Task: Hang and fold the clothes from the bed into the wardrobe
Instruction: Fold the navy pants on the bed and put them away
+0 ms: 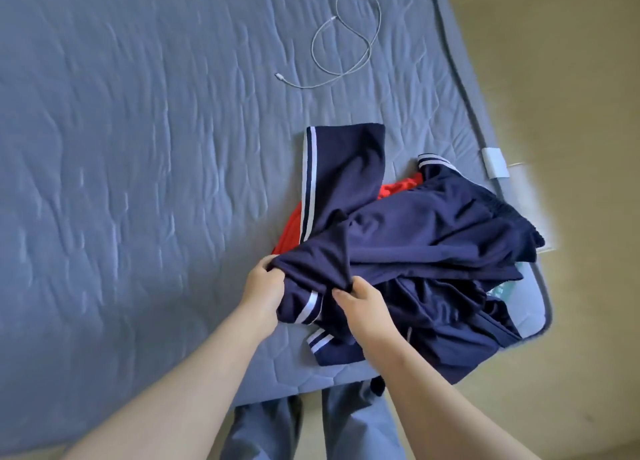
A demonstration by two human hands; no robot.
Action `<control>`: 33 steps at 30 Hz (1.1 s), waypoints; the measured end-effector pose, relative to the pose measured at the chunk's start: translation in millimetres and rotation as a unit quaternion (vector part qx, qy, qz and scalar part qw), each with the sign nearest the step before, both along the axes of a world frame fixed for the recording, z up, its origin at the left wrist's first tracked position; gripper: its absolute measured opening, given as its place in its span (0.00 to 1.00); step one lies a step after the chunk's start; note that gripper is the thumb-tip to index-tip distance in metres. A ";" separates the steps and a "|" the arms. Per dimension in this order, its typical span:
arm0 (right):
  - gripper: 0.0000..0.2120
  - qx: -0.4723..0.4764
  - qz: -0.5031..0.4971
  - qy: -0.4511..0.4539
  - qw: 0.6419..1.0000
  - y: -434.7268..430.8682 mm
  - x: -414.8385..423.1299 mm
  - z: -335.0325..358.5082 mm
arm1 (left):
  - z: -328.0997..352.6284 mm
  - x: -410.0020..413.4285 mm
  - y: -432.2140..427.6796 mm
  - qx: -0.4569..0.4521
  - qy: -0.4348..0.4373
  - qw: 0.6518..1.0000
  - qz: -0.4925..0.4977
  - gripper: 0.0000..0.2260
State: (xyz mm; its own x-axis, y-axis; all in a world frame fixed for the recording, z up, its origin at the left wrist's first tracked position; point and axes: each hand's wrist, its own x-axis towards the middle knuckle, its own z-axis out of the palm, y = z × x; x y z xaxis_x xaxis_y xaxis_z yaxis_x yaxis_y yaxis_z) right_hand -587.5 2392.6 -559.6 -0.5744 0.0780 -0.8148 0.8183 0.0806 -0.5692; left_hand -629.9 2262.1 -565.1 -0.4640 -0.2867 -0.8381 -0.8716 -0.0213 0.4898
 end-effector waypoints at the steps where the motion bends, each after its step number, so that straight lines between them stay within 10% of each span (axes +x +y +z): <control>1: 0.03 -0.031 -0.008 -0.011 0.999 -12.6 1.3 3.9 | 4.4 4.4 -11.4 -0.003 -0.008 0.999 0.031 0.13; 10: 0.05 -0.184 0.132 -0.047 0.973 -112.9 21.4 30.2 | 15.2 49.4 -130.1 -0.120 -0.013 0.980 0.158 0.09; 21: 0.05 0.173 -0.070 -0.111 0.976 4.9 24.5 -23.4 | -1.6 31.1 -27.2 -0.077 0.068 0.989 -0.107 0.18; 26: 0.30 0.326 -0.134 -0.076 0.933 71.1 -1.5 -22.1 | -33.0 14.7 29.1 -0.166 0.067 0.897 -0.405 0.20; 33: 0.29 0.344 0.195 -0.127 0.910 111.0 -21.1 -31.3 | -38.5 -5.0 70.5 -0.228 0.170 0.791 -0.543 0.28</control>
